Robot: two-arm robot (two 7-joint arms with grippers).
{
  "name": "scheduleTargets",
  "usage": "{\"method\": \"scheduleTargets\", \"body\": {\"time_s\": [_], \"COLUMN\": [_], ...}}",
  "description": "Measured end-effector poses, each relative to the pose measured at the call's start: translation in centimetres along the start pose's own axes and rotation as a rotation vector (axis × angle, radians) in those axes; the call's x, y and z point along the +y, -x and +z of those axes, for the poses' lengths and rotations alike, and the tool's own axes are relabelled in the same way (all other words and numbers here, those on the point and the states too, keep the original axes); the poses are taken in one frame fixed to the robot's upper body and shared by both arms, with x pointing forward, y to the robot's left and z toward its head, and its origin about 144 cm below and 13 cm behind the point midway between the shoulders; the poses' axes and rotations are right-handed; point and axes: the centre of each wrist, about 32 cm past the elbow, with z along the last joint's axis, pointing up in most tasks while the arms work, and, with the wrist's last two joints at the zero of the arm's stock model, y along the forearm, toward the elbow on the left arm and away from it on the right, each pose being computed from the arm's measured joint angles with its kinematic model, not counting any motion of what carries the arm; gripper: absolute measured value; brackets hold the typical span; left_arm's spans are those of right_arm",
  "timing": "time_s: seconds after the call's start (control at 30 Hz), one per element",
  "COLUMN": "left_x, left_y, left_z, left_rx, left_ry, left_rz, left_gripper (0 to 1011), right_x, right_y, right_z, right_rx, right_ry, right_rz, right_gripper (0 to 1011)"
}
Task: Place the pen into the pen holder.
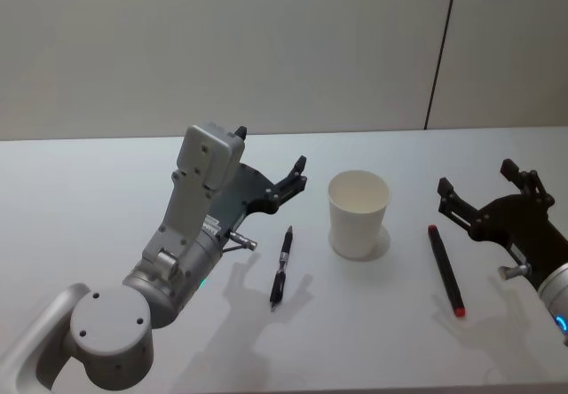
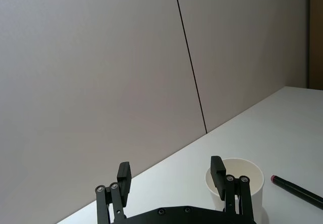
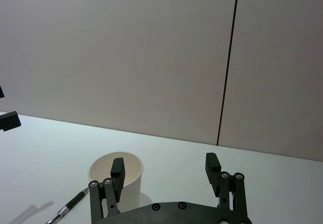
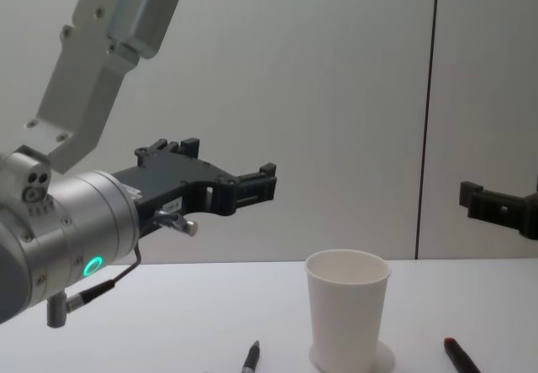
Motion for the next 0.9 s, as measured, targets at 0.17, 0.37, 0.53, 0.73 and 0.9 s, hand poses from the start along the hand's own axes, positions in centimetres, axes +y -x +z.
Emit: {"method": "scheduleTargets", "body": {"time_s": [0.17,0.37,0.53,0.73,0.9], "left_x": [0.00,0.00,0.00,0.00,0.00], "left_y": [0.00,0.00,0.00,0.00,0.00], "left_z": [0.00,0.00,0.00,0.00,0.00], "left_rx": [0.000,0.000,0.000,0.000,0.000], "left_ry": [0.000,0.000,0.000,0.000,0.000], "left_rz": [0.000,0.000,0.000,0.000,0.000], "left_gripper": [1003,1003,1003,1003,1003], "right_x": [0.00,0.00,0.00,0.00,0.00], "right_y": [0.00,0.00,0.00,0.00,0.00], "right_z": [0.00,0.00,0.00,0.00,0.00], "right_rx": [0.000,0.000,0.000,0.000,0.000], "right_ry": [0.000,0.000,0.000,0.000,0.000], "right_rz": [0.000,0.000,0.000,0.000,0.000], "right_gripper": [1002,1002,1002,1002,1002]}}
